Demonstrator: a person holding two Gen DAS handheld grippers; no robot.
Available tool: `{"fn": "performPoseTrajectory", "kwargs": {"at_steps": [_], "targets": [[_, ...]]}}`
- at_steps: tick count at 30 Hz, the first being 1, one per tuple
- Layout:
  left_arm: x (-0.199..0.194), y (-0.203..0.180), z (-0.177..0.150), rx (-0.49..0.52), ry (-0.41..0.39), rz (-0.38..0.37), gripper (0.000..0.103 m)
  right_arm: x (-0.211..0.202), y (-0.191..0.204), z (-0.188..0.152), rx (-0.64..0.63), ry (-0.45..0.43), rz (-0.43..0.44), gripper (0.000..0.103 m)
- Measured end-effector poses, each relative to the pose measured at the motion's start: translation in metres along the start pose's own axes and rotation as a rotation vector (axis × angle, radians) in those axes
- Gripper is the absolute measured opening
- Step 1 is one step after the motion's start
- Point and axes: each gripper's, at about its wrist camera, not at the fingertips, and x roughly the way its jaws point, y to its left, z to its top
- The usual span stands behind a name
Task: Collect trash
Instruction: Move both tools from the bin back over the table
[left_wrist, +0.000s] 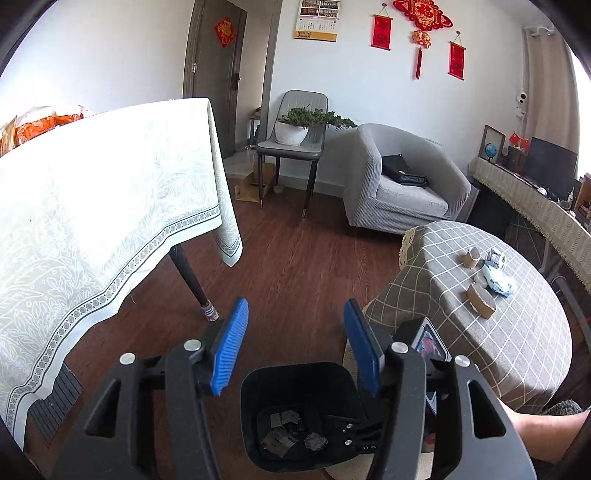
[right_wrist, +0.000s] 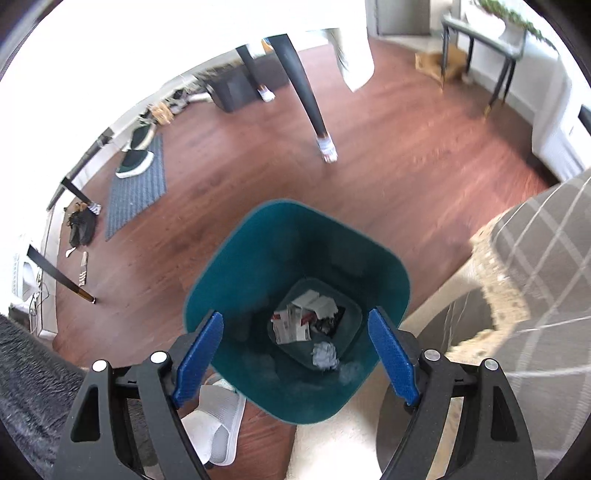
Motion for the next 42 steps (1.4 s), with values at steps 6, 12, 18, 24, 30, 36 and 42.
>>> {"fn": "performPoseTrajectory", "kwargs": {"at_steps": [6, 12, 18, 24, 30, 36, 42], "targets": [[-0.001, -0.013, 0.007, 0.000, -0.027, -0.010, 0.066, -0.047, 0.011, 0.001, -0.057, -0.084, 0.000, 0.069], [-0.006, -0.030, 0.017, 0.004, -0.076, -0.030, 0.070, -0.102, 0.014, -0.002, -0.093, -0.204, -0.050, 0.064], [-0.001, -0.058, 0.023, 0.019, -0.092, -0.056, 0.074, -0.152, -0.007, -0.014, -0.073, -0.291, -0.111, 0.064], [0.007, -0.092, 0.024, 0.055, -0.099, -0.087, 0.080, -0.190, -0.036, -0.030, -0.023, -0.350, -0.175, 0.064], [0.022, -0.127, 0.018, 0.091, -0.067, -0.114, 0.083, -0.221, -0.074, -0.050, 0.050, -0.395, -0.226, 0.064], [0.039, -0.162, 0.010, 0.135, -0.023, -0.142, 0.087, -0.243, -0.115, -0.068, 0.136, -0.428, -0.270, 0.064], [0.058, -0.196, 0.001, 0.174, 0.029, -0.156, 0.087, -0.259, -0.148, -0.084, 0.218, -0.455, -0.296, 0.065]]}}
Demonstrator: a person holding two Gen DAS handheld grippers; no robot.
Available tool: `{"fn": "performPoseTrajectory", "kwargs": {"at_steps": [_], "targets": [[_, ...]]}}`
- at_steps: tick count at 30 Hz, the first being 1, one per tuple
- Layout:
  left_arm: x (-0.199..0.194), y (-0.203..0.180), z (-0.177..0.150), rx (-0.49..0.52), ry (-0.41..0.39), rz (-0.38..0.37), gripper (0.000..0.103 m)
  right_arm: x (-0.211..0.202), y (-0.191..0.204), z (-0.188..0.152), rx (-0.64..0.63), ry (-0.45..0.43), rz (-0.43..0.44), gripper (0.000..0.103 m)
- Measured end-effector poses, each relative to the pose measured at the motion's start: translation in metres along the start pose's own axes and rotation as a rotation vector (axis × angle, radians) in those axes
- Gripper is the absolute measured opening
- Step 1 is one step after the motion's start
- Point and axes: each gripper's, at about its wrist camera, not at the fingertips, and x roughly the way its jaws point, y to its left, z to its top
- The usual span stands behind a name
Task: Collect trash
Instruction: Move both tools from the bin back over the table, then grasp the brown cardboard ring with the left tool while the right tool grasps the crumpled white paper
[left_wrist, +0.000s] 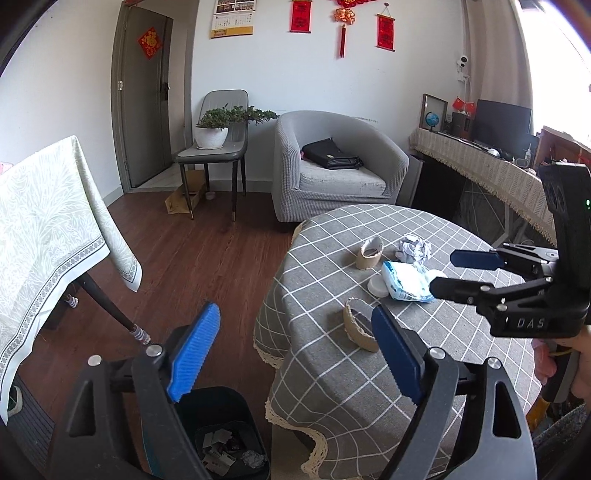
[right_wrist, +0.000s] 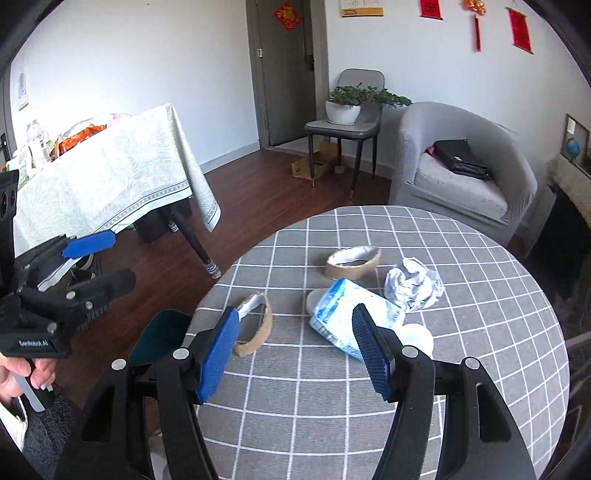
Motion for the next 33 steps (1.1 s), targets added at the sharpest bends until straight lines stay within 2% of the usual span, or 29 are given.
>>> {"fn": "performPoseTrajectory", "kwargs": {"at_steps": [9, 18, 20, 24, 28, 30, 33], "targets": [[0.032, -0.041, -0.005, 0.040, 0.055, -0.018, 0.086, -0.019, -0.040, -0.004, 0.095, -0.031, -0.015, 0.065], [0.069, -0.068, -0.010, 0.093, 0.131, 0.029, 0.083, -0.010, -0.071, -0.003, 0.205, -0.036, -0.019, 0.065], [0.075, -0.069, -0.011, 0.092, 0.149, 0.038, 0.077, -0.007, -0.080, -0.003, 0.232, -0.031, -0.016, 0.065], [0.083, -0.070, -0.013, 0.082, 0.172, 0.036, 0.073, 0.000, -0.092, -0.001, 0.278, -0.031, -0.011, 0.065], [0.089, -0.070, -0.012, 0.070, 0.185, 0.026, 0.061, 0.011, -0.097, -0.001, 0.308, -0.020, 0.000, 0.065], [0.090, -0.071, -0.012, 0.063, 0.187, 0.019, 0.055, 0.017, -0.098, -0.001, 0.320, -0.014, 0.004, 0.073], [0.093, -0.072, -0.012, 0.067, 0.191, 0.021, 0.046, 0.025, -0.101, -0.003, 0.341, -0.004, 0.003, 0.075]]}}
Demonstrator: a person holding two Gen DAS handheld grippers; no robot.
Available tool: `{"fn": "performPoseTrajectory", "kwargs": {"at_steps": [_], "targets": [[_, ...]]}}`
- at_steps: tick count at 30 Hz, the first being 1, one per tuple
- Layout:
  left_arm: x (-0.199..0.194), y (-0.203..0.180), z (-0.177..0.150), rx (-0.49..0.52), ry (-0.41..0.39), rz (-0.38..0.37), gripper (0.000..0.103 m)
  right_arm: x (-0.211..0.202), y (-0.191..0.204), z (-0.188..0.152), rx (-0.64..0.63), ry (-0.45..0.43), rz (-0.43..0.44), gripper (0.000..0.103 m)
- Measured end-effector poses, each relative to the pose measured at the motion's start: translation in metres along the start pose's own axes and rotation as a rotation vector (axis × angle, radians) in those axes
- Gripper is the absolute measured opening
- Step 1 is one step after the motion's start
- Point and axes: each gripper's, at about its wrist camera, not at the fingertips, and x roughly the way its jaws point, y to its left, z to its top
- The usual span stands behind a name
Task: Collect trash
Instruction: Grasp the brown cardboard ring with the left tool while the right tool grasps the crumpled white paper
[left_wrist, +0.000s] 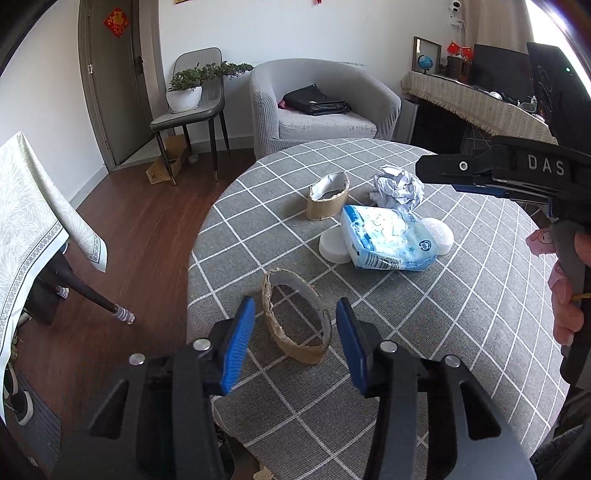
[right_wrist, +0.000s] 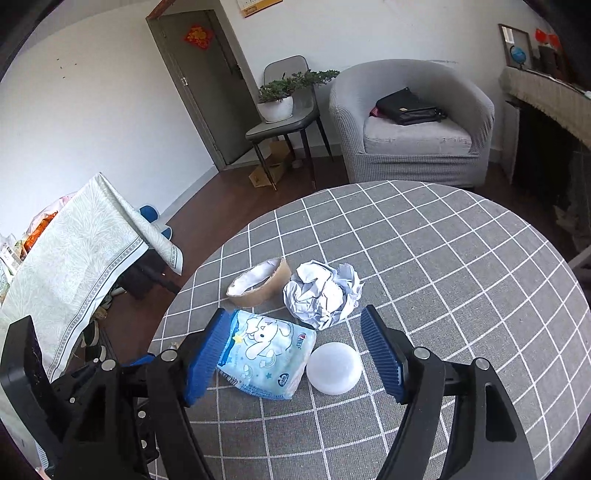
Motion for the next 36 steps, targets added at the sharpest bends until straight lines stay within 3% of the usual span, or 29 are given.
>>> {"fn": "performPoseTrajectory", "kwargs": {"at_steps": [2, 8, 22, 28, 30, 36], "targets": [[0.002, 0.000, 0.000, -0.005, 0.004, -0.008, 0.041, 0.005, -0.003, 0.001, 0.016, 0.005, -0.010, 0.076], [0.004, 0.005, 0.000, -0.034, 0.007, -0.030, 0.038, 0.017, -0.014, 0.004, 0.067, 0.013, -0.024, 0.077], [-0.017, 0.041, 0.001, -0.121, -0.050, -0.071, 0.037, 0.046, -0.008, 0.006, 0.095, 0.027, -0.080, 0.077], [-0.029, 0.064, 0.000, -0.153, -0.066, -0.061, 0.037, 0.054, -0.014, 0.005, 0.100, 0.044, -0.134, 0.065], [-0.033, 0.071, -0.001, -0.166, -0.071, -0.058, 0.037, 0.054, -0.014, 0.005, 0.101, 0.041, -0.156, 0.052], [-0.041, 0.091, -0.005, -0.191, -0.078, -0.048, 0.037, 0.049, -0.005, 0.010, 0.076, 0.015, -0.171, 0.051]]}}
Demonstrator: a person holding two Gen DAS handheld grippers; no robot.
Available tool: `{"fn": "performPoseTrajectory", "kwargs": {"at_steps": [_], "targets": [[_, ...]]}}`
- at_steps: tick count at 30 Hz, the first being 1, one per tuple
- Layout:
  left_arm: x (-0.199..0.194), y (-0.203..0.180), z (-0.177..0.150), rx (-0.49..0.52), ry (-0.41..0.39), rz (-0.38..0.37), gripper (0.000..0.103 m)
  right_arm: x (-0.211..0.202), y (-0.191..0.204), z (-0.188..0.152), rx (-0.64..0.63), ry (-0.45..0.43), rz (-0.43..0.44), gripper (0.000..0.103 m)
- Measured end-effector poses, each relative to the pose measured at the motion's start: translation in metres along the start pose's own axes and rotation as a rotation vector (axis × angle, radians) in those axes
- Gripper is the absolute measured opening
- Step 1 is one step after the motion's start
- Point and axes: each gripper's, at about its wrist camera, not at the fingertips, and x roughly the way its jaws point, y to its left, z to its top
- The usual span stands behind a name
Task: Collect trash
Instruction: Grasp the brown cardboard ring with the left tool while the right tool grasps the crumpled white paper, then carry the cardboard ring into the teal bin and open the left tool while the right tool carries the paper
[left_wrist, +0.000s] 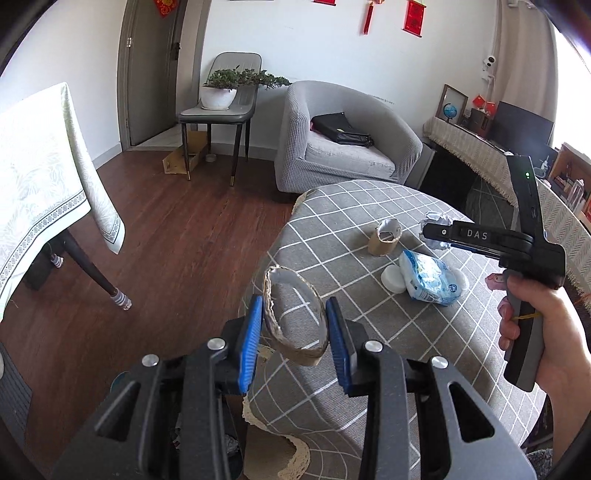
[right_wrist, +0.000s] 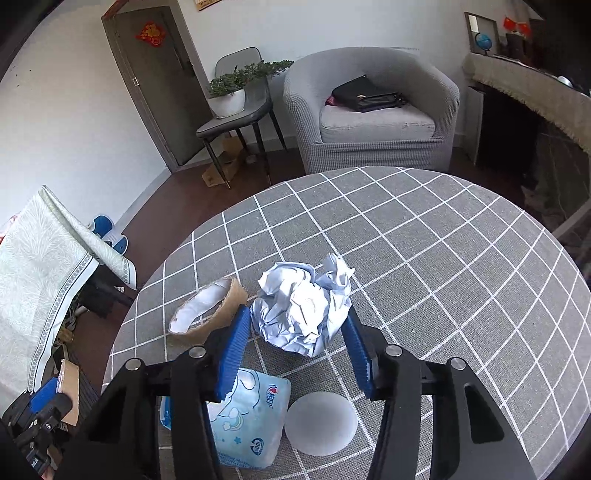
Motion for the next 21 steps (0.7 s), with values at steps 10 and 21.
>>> {"fn": "performPoseTrajectory", "kwargs": {"at_steps": [10, 21], "targets": [[-0.017, 0.039, -0.002, -0.044, -0.006, 0.035, 0.037, -0.012, 0.036, 0.003, -0.071, -0.027, 0.037, 0.051], [-0.026, 0.077, -0.008, -0.066, 0.007, 0.086, 0.037, -0.020, 0.108, -0.009, -0.193, -0.015, 0.161, 0.051]]}}
